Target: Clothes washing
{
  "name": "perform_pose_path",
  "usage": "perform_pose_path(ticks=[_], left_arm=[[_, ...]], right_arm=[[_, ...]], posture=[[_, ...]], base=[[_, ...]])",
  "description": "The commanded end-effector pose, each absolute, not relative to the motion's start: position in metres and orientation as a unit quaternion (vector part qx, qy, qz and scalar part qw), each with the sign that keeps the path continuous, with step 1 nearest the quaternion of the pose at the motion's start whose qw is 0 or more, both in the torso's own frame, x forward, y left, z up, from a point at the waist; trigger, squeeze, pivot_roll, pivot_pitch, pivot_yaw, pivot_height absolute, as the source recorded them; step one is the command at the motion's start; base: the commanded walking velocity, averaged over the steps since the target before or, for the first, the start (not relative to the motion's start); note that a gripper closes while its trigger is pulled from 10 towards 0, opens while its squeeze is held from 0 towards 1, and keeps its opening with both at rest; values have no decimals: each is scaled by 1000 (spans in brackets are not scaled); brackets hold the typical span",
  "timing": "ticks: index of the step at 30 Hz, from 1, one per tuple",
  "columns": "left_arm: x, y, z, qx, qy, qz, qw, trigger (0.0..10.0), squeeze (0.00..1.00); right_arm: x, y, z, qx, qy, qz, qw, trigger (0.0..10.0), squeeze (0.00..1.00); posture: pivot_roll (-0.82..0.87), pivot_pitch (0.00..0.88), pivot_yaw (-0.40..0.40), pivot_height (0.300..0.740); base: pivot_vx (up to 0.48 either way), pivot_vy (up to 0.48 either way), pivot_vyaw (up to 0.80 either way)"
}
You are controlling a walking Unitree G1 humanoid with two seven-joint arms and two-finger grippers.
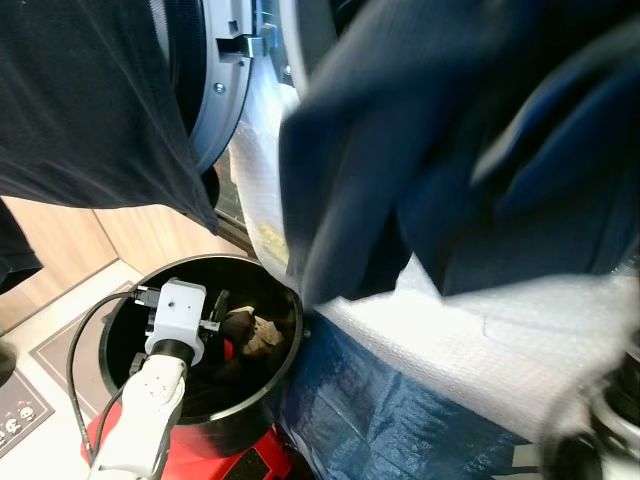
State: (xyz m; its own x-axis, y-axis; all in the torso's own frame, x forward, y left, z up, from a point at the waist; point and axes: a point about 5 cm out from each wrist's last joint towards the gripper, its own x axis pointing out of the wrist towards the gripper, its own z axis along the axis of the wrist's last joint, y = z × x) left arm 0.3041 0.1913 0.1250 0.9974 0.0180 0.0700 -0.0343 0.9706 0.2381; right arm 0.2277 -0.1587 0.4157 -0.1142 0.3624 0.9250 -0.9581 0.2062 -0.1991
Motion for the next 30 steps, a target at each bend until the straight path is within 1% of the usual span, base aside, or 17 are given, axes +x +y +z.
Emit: perform_pose_path(ticks=[1,3,4,6,7,8,11,14,18,19,20,21,25,26,28,29,30], left_arm=[[305,194,125,115,-30,17,993,10000,0],[310,194,130,32,-27,42,998,10000,0],[310,190,132,48,-33,29,998,10000,0],[310,187,133,32,-35,25,999,10000,0],[310,186,132,30,-31,23,999,10000,0],[310,186,130,31,-29,22,999,10000,0],[310,184,129,27,-28,21,999,10000,0],[310,183,128,26,-28,22,999,10000,0],[310,181,128,22,-28,20,999,10000,0],[310,180,128,22,-28,19,999,10000,0],[310,180,127,23,-27,19,999,10000,0],[310,179,127,22,-24,16,999,10000,0],[310,175,123,24,-15,5,1000,10000,0],[310,173,122,27,-10,0,1000,10000,0],[310,173,121,28,-9,-3,1000,10000,0],[309,173,121,28,-8,-3,1000,10000,0],[309,173,121,27,-7,-3,1000,10000,0]], right_arm=[[237,-157,417,308,-502,534,606,0,0],[264,-153,449,327,-527,498,606,0,0],[273,-156,462,330,-534,477,615,0,0],[299,-163,493,350,-528,406,659,0,0],[317,-170,508,371,-508,337,701,0,0],[323,-172,511,379,-497,320,712,0,0],[363,-179,506,301,-389,122,862,0,0],[374,-190,492,242,-346,14,907,0,0],[393,-192,459,189,-275,-44,942,0,0],[399,-187,449,154,-259,-50,952,4039,0],[402,-186,442,148,-246,-56,956,4039,0],[406,-184,433,131,-227,-66,963,10000,0],[415,-178,408,113,-181,-69,974,10000,0],[417,-172,402,85,-171,-61,980,10000,184],[418,-169,400,72,-168,-56,982,10000,184],[418,-168,399,47,-172,-67,982,10000,1000],[418,-166,399,18,-177,-69,982,10000,1000]], posture=[[64,97,-23,740],[73,85,-25,740],[80,80,-27,740],[81,75,-30,740],[74,62,-34,740],[69,54,-36,740],[78,33,-45,740],[79,18,-49,740],[84,12,-52,740],[84,12,-52,740],[84,12,-52,740],[84,12,-52,740],[88,0,-54,740],[87,4,-55,740],[87,4,-55,740],[86,8,-56,740],[87,17,-59,740]], base=[[0,0,0],[0,0,0],[0,0,0],[0,0,0],[0,0,0],[0,0,0],[0,0,0],[0,0,0],[0,0,0],[0,0,0],[0,0,0],[0,0,0],[0,0,0],[0,0,0],[0,0,0],[0,0,0],[0,0,0]])
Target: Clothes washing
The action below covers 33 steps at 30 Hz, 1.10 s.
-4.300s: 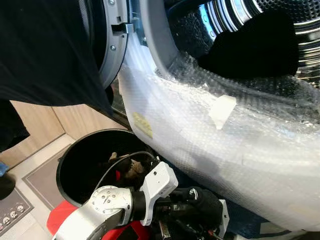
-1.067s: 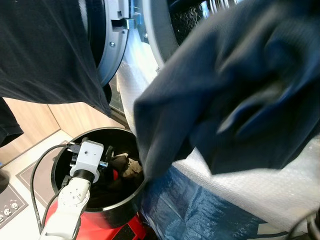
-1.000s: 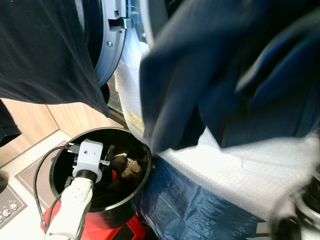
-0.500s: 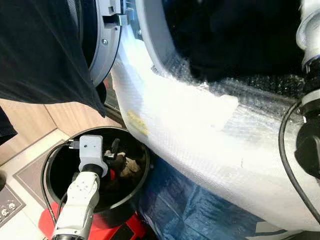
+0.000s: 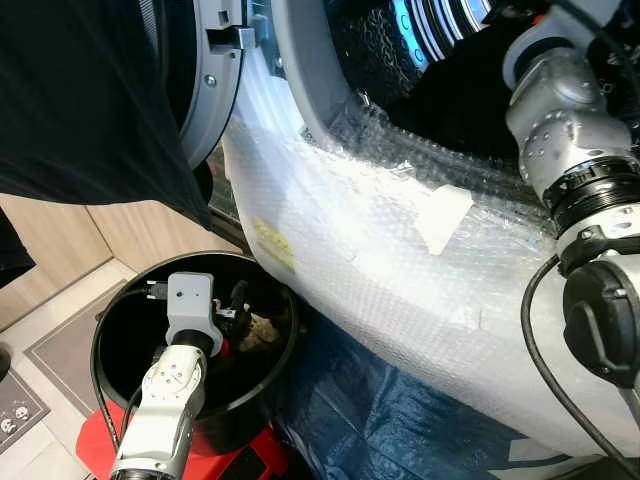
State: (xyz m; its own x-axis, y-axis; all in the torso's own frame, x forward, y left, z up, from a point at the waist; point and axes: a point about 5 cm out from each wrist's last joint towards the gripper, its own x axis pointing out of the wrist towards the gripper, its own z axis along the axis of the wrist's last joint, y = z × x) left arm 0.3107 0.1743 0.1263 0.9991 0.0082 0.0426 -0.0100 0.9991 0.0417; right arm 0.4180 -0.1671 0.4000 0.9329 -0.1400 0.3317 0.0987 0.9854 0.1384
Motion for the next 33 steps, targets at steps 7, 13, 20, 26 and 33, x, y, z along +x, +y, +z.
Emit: perform_pose_path(ticks=[7,13,20,26,33], left_arm=[[308,174,119,25,-5,0,1000,10000,0],[306,171,119,24,-2,-7,1000,10000,0],[302,159,118,19,2,-26,999,10000,0],[299,149,119,8,-9,-13,1000,10000,0],[296,169,125,10,-11,19,1000,10000,0]], right_arm=[[419,-161,396,-4,-173,-63,983,10000,1000],[418,-160,403,-22,-189,-66,980,10000,1000],[417,-153,405,-40,-196,-50,979,10000,1000],[417,-169,402,-27,-189,-59,980,10000,1000],[419,-181,388,-13,-167,-88,982,10000,1000]], posture=[[89,16,-59,740],[91,40,-49,740],[86,45,-75,740],[114,49,-119,740],[169,25,-110,740]], base=[[0,0,0],[0,0,0],[0,0,0],[0,0,0],[0,0,0]])
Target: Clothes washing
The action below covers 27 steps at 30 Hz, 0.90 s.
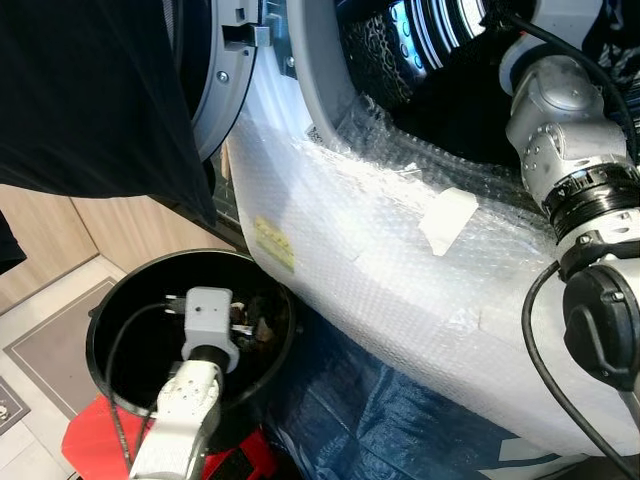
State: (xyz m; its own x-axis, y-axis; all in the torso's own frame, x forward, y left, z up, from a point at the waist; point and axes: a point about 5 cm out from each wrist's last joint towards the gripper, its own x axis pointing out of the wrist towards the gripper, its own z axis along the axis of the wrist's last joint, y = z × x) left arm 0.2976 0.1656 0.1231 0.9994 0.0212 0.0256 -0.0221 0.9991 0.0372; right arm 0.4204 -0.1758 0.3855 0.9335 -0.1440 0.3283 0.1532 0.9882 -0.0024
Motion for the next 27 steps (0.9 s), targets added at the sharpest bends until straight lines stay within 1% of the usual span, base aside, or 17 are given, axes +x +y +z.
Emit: perform_pose_path(ticks=[1,2,3,4,5,6,7,8,9,11,12,13,15,17,19,21,27], left_arm=[[296,171,126,7,-12,21,1000,10000,0],[295,179,127,10,-14,28,999,10000,0],[295,183,126,13,-13,34,999,10000,0],[294,186,125,16,-9,45,999,10000,0],[294,191,127,15,-7,59,998,10000,0],[294,190,130,-2,-10,62,998,10000,0],[295,190,133,-5,-13,53,999,10000,0],[296,189,133,28,-9,27,999,10000,0],[297,191,133,38,-4,22,999,10000,0],[297,192,136,32,-5,22,999,10000,0],[298,193,138,36,-7,16,999,10000,0],[299,193,140,41,-7,12,999,10000,0],[299,194,142,44,-8,11,999,10000,0],[298,194,145,37,-8,8,999,10000,0],[296,188,144,48,5,-26,998,10000,0],[294,186,142,49,10,-33,998,10000,0],[293,183,139,54,19,-38,998,10000,0]], right_arm=[[419,-180,389,-12,-169,-90,982,10000,1000],[418,-177,396,-7,-183,-101,978,10000,1000],[417,-177,398,-5,-188,-111,976,10000,1000],[416,-180,400,-4,-190,-128,973,10000,1000],[415,-182,402,1,-192,-143,971,10000,1000],[414,-186,405,9,-195,-154,969,10000,1000],[413,-187,409,18,-199,-162,966,10000,1000],[411,-184,414,34,-208,-159,965,10000,1000],[412,-178,416,45,-209,-139,967,10000,1000],[412,-174,416,41,-208,-125,969,10000,1000],[413,-173,415,39,-206,-123,970,10000,59],[413,-174,413,43,-205,-125,970,10000,0],[413,-175,410,50,-205,-119,970,10000,0],[412,-176,411,64,-208,-116,969,10000,0],[404,-180,427,85,-241,-126,958,10000,0],[401,-182,432,86,-252,-124,956,10000,0],[390,-181,447,97,-280,-105,949,10000,0]], posture=[[169,25,-110,740],[197,27,-116,740],[202,44,-85,740],[201,37,-72,740],[211,13,-68,740],[211,13,-68,740],[209,25,-45,740],[197,23,-13,740],[198,27,7,740],[200,30,8,740],[209,39,25,740],[209,39,25,740],[211,34,35,740],[205,51,40,740],[177,57,53,740],[178,68,64,740],[189,69,56,740]], base=[[0,0,0],[0,0,0],[0,0,0],[0,0,0],[0,0,0],[0,0,0],[0,0,0],[0,0,0],[0,0,0],[0,0,0],[0,0,0],[0,0,0],[0,0,0],[0,0,0],[0,0,0],[0,0,0],[0,0,0]])
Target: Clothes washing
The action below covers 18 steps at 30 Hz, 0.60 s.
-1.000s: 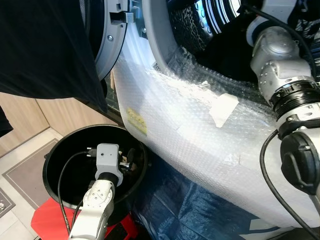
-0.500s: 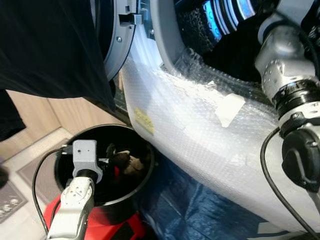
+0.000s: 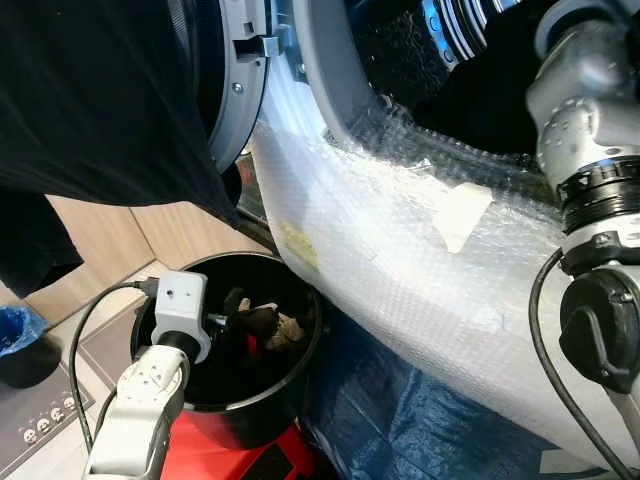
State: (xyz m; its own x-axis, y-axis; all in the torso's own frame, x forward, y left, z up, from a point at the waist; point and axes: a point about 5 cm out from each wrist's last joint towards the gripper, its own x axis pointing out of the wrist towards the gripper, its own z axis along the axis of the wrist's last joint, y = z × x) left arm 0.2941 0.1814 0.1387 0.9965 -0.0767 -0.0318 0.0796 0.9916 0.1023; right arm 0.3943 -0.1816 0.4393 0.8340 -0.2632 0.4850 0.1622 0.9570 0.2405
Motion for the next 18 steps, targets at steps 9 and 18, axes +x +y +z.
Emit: perform_pose_path(ticks=[9,18], left_arm=[[298,184,136,48,18,-18,999,10000,0],[311,170,140,36,8,-26,999,10000,0]], right_arm=[[374,-166,455,95,-284,-61,952,10000,0],[397,-137,456,27,-248,-37,968,10000,0]], posture=[[141,46,-5,740],[127,10,-17,740]], base=[[0,0,0],[0,0,0]])
